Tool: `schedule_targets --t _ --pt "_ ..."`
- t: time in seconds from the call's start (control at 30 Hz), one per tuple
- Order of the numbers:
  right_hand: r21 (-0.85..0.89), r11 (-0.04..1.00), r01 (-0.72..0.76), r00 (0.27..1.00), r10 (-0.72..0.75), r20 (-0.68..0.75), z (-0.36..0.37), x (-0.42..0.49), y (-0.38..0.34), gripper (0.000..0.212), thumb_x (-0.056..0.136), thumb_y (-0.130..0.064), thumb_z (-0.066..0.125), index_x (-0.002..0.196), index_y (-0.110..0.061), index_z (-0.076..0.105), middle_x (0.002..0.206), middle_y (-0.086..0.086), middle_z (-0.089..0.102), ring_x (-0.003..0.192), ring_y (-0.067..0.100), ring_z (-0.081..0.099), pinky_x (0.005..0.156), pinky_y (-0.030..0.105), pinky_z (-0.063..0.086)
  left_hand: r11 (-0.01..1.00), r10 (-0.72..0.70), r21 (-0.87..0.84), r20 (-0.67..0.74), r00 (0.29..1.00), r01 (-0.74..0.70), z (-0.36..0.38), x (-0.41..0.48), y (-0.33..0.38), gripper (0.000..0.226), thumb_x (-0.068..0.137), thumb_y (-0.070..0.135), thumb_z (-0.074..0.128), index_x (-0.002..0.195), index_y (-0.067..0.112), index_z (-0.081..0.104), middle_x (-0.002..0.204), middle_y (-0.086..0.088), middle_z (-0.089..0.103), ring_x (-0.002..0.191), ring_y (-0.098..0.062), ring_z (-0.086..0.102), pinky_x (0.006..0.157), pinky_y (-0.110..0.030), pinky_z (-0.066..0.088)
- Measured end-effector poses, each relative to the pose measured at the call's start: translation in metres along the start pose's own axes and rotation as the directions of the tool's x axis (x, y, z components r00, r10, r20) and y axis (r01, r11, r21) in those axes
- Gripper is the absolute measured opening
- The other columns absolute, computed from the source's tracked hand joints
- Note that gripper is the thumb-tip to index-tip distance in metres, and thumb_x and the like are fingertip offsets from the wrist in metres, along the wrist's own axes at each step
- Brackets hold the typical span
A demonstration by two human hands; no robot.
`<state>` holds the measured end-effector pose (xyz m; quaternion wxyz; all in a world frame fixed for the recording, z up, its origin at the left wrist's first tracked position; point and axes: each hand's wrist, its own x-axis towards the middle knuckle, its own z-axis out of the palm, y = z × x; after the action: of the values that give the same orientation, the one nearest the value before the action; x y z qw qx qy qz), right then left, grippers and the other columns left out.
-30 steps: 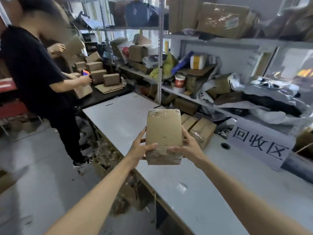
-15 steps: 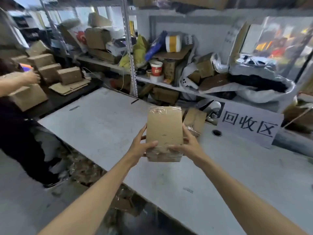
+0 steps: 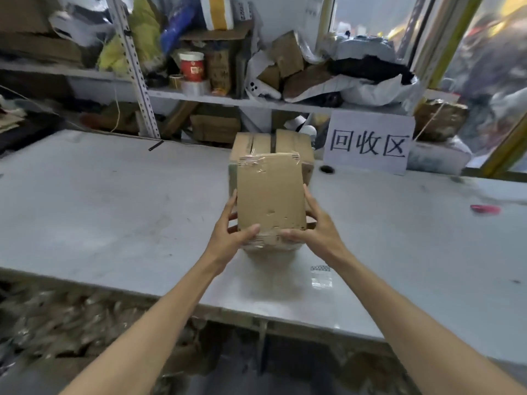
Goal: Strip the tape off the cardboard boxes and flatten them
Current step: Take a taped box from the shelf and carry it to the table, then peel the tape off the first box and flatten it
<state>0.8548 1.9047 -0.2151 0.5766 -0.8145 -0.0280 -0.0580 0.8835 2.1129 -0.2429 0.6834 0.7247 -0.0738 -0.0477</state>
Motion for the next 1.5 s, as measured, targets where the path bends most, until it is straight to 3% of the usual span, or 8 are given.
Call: schedule_targets --t 0.4,0.57,0.67,0.77,1.0,1.17,1.33,1.5 --pt "0.014 1.000 0.018 0.993 -0.017 -0.114 0.013 -0.048 0.022 0.099 0.067 -0.001 0.082 0.142 -0.033 0.026 0.127 0.003 0.051 0.111 0.024 0.059 0.089 0.047 0.054 0.988 0.139 0.046 0.133 0.981 -0.146 0.000 -0.021 -0.018 0.111 0.064 0.029 0.087 0.150 0.046 0.019 0.128 0.008 0.048 0.114 -0.021 0.058 0.087 -0.036 0.057" --pt "0.058 0.997 0.041 0.987 -0.031 -0.155 0.007 -0.025 0.021 0.106 0.048 0.009 0.080 0.139 -0.025 0.037 0.126 -0.003 0.051 0.104 0.022 0.060 0.072 0.037 0.059 0.995 0.099 -0.012 0.068 0.993 -0.099 -0.008 0.012 0.011 0.081 0.059 0.029 0.085 0.125 0.033 0.038 0.121 -0.002 0.052 0.113 -0.019 0.059 0.086 -0.040 0.056" --pt "0.049 0.998 0.036 0.993 -0.031 -0.113 0.014 -0.016 0.025 0.094 0.052 0.017 0.077 0.130 -0.022 0.043 0.125 -0.002 0.052 0.106 0.024 0.058 0.074 0.045 0.059 0.992 0.121 -0.038 0.079 0.989 -0.118 -0.020 0.031 0.020 0.069 0.069 0.013 0.087 0.116 0.022 0.038 0.118 0.011 0.051 0.105 0.010 0.058 0.074 -0.020 0.055" --pt "0.049 0.998 0.026 0.995 -0.021 -0.096 0.020 -0.013 0.027 0.085 0.054 0.020 0.073 0.121 -0.023 0.042 0.115 -0.005 0.054 0.100 0.026 0.059 0.067 0.050 0.058 0.996 0.086 -0.042 0.148 0.985 -0.081 -0.028 0.040 0.017 0.071 0.073 -0.002 0.082 0.120 0.015 0.031 0.123 0.007 0.053 0.115 -0.008 0.058 0.084 -0.026 0.056" --pt "0.198 0.979 0.053 0.966 0.000 -0.258 0.027 -0.018 -0.016 0.079 0.067 -0.025 0.071 0.138 -0.023 0.036 0.121 -0.006 0.054 0.110 0.008 0.054 0.078 0.015 0.047 0.941 0.274 0.170 0.121 0.954 -0.292 -0.034 0.021 0.019 0.123 0.045 0.014 0.098 0.140 0.030 0.023 0.133 0.011 0.041 0.121 0.000 0.046 0.086 -0.019 0.054" --pt "-0.427 0.833 0.351 0.878 -0.451 -0.158 0.024 -0.026 -0.051 0.050 0.078 -0.030 0.075 0.126 -0.030 0.059 0.129 -0.006 0.055 0.117 0.012 0.051 0.099 0.036 0.045 0.867 0.421 0.261 0.070 0.904 -0.424 -0.029 0.002 0.031 0.125 0.045 0.025 0.097 0.148 0.020 0.027 0.141 -0.002 0.038 0.127 -0.013 0.045 0.097 -0.032 0.053" --pt "-0.480 0.800 0.362 0.859 -0.485 -0.161 0.026 -0.033 -0.054 0.039 0.076 -0.006 0.076 0.113 -0.016 0.071 0.114 0.001 0.067 0.102 0.023 0.063 0.089 0.040 0.050 0.836 0.442 0.316 0.097 0.892 -0.449 -0.023 -0.002 0.040 0.120 0.048 0.027 0.096 0.148 0.018 0.031 0.139 -0.006 0.039 0.130 -0.019 0.044 0.103 -0.042 0.049" --pt "-0.308 0.877 0.370 0.906 -0.413 -0.089 0.024 -0.024 -0.061 0.045 0.075 -0.020 0.077 0.119 -0.024 0.067 0.110 -0.007 0.063 0.094 0.018 0.060 0.084 0.034 0.052 0.776 0.493 0.376 0.141 0.859 -0.507 -0.027 -0.003 0.041 0.113 0.048 0.024 0.098 0.138 0.021 0.029 0.137 -0.004 0.039 0.124 -0.012 0.046 0.092 -0.016 0.049"
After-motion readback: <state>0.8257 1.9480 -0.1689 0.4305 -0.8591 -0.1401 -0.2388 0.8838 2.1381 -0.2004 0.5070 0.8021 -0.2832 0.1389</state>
